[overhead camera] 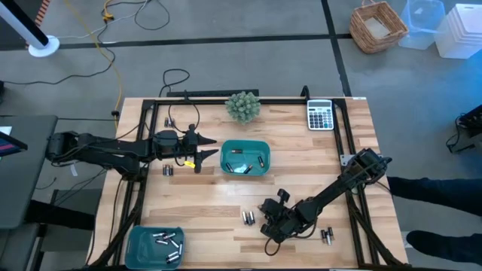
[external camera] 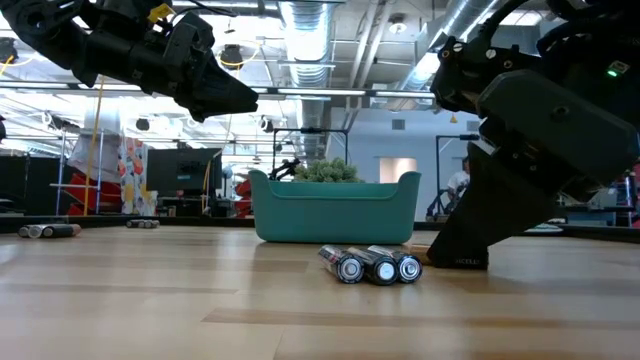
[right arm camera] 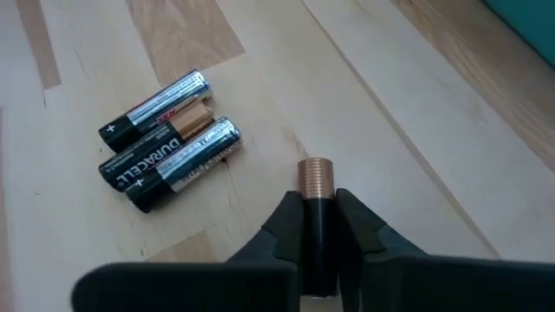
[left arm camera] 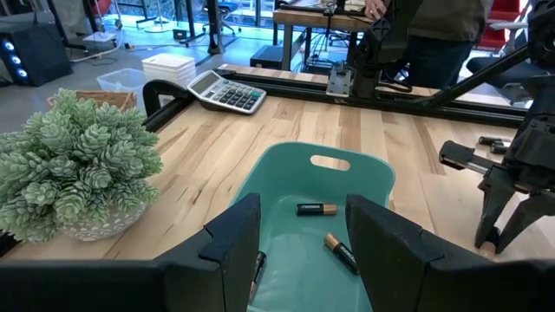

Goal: Sort batteries
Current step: Put the black battery into the green bin

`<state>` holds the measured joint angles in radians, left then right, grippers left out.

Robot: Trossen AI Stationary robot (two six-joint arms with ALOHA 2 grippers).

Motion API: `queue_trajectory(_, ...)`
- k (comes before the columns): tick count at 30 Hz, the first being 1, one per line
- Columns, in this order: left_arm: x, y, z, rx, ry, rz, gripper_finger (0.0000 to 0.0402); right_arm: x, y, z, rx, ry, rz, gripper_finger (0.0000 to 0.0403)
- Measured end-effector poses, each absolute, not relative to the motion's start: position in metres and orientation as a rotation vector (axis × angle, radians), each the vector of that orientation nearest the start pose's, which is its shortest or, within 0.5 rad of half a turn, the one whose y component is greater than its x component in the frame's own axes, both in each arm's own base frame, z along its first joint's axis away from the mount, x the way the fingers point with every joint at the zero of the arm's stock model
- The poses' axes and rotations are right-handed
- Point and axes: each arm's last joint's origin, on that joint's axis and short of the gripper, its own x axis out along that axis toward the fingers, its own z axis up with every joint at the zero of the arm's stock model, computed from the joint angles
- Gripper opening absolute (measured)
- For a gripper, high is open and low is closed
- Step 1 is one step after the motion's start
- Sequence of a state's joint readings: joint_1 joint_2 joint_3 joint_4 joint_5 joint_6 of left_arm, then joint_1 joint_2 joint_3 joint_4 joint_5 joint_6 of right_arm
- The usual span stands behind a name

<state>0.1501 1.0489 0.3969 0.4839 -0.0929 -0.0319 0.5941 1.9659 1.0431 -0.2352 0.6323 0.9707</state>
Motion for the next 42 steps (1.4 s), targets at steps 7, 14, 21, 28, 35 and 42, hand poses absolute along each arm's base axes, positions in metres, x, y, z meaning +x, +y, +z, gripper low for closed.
queue_trajectory(7,0.212,0.033,0.215,-0.049,0.164,0.189,0.0165,0.302,0.184,0.106,0.224,0.789,-0.474,0.0032)
queue_trajectory(14,0.213,0.032,0.216,-0.049,0.160,0.159,0.0165,0.303,0.182,0.107,0.203,0.781,-0.477,0.0032)
queue_trajectory(21,0.212,0.032,0.215,-0.052,0.164,0.156,0.0165,0.302,0.181,0.112,0.164,0.761,-0.479,0.0030)
queue_trajectory(28,0.212,0.032,0.215,-0.060,0.165,0.156,0.0165,0.303,0.181,0.118,0.149,0.738,-0.471,0.0029)
queue_trajectory(35,0.212,0.032,0.215,-0.063,0.166,0.139,0.0165,0.302,0.181,0.130,0.134,0.706,-0.465,0.0029)
queue_trajectory(42,0.213,0.027,0.215,-0.082,0.168,0.036,0.0165,0.302,0.179,0.146,0.095,0.672,-0.447,0.0030)
